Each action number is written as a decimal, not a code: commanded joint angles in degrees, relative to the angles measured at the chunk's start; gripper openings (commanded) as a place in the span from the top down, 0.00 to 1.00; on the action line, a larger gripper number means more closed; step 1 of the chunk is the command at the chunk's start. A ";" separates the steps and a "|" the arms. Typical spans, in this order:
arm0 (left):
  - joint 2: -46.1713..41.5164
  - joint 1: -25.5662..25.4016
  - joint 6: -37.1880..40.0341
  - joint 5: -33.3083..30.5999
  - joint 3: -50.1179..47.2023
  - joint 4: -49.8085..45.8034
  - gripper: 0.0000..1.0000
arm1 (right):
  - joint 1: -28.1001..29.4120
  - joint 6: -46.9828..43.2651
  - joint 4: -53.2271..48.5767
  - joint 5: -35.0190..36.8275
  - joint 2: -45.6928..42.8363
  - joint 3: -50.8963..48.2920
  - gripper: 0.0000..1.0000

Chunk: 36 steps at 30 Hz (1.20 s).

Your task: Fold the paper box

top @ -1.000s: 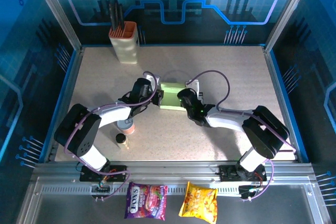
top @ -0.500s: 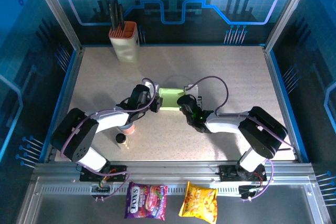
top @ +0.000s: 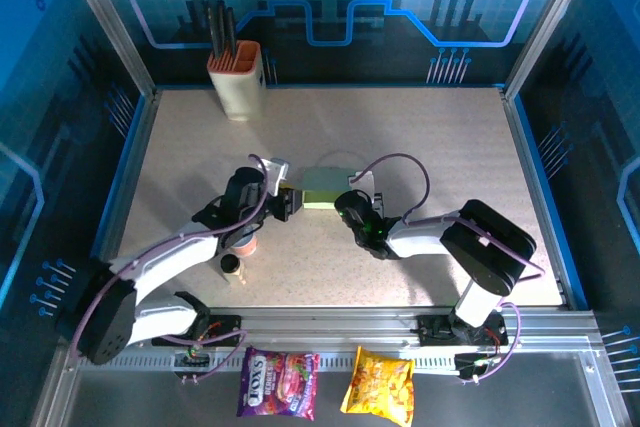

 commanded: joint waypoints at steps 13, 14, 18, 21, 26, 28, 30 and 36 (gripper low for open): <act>13.92 1.72 -1.84 7.60 21.15 -14.70 0.58 | 0.73 -0.60 -2.85 -0.41 1.19 1.38 0.98; 16.00 1.77 -1.71 8.41 22.82 -15.45 0.59 | 0.73 -0.60 -3.08 -0.60 1.29 1.53 0.98; 22.37 1.81 -1.44 10.19 27.56 -18.00 0.59 | 0.73 -0.61 -3.84 -1.23 1.20 1.80 0.96; 25.60 1.98 -1.41 11.66 29.30 -18.85 0.59 | 0.71 -0.40 -5.14 -2.01 0.73 2.18 0.94; 29.58 2.08 -1.53 13.67 31.37 -20.81 0.60 | 0.73 0.75 -8.05 -4.72 -1.39 1.64 0.85; 30.44 2.08 -1.63 14.01 31.48 -20.99 0.60 | 0.84 1.58 -10.17 -5.93 -3.04 1.05 0.80; 31.01 2.10 -1.66 14.25 31.50 -21.16 0.60 | 0.99 2.03 -11.86 -7.38 -5.17 0.21 0.75; 31.68 2.07 -1.29 14.13 31.05 -21.66 0.60 | 2.70 1.81 -18.62 -9.44 -13.06 -2.20 0.71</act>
